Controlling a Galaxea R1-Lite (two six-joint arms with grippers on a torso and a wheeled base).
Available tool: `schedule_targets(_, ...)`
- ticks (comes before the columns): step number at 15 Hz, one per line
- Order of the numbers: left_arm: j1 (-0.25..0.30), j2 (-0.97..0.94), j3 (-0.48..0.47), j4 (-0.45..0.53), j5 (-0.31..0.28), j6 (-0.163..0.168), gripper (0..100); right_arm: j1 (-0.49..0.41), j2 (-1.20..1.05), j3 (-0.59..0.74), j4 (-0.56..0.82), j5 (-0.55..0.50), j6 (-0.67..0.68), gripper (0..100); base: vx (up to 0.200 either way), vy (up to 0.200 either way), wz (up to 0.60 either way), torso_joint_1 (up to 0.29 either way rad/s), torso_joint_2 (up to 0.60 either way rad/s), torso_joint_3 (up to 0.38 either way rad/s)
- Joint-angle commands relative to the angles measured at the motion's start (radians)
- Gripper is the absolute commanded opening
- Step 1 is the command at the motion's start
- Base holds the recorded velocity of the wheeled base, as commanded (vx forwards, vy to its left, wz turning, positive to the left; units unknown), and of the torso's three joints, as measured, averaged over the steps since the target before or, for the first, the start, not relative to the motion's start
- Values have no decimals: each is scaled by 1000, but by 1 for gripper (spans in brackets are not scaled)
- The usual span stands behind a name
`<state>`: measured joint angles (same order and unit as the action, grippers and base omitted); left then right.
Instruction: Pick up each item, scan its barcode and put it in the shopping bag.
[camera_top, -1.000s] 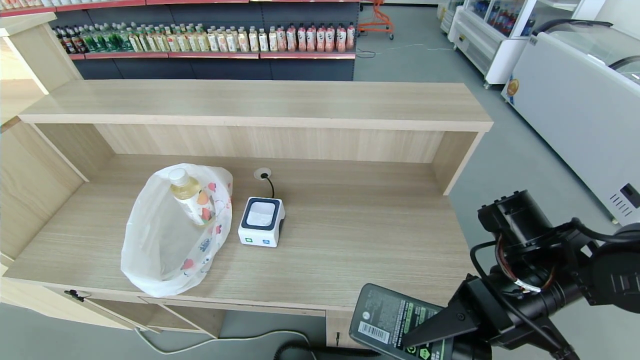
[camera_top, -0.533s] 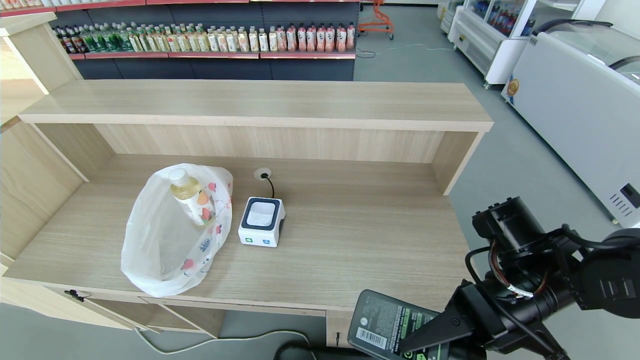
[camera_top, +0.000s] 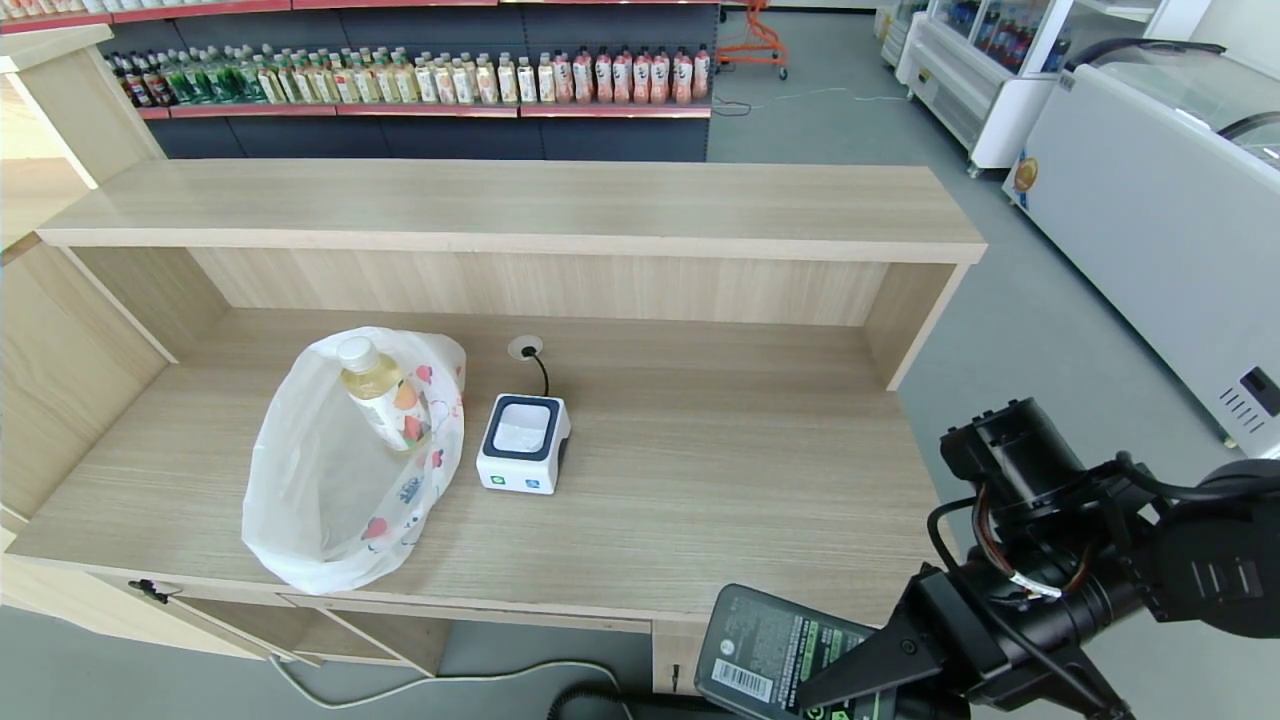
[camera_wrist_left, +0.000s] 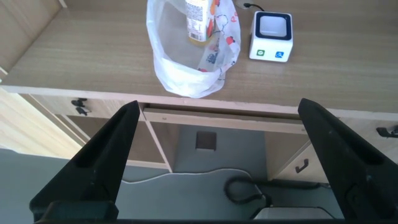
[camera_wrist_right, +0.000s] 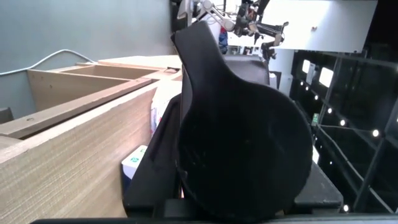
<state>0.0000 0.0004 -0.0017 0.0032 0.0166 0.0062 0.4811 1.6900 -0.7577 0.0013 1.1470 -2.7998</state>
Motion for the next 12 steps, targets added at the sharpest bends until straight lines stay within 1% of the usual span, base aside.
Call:
schedule_targets(1,0,0,0,0,0,0,100,1,8,-2,-1,0,-80,0,0,0,0,0,0,0)
schedule_targets(9,0,0,0,0,0,0,100,2,14,-3,0,-1,-80,0,0,0,0,0,0,0)
schedule_targets(11,0,0,2,0,0,0,100,-2,10,-38,0,-3,-79,0,0,0,0,0,0,0)
schedule_targets(12,0,0,0,0,0,0,100,-13,-1,-57,-3,-3,48,0,0,0,0,0,0,0)
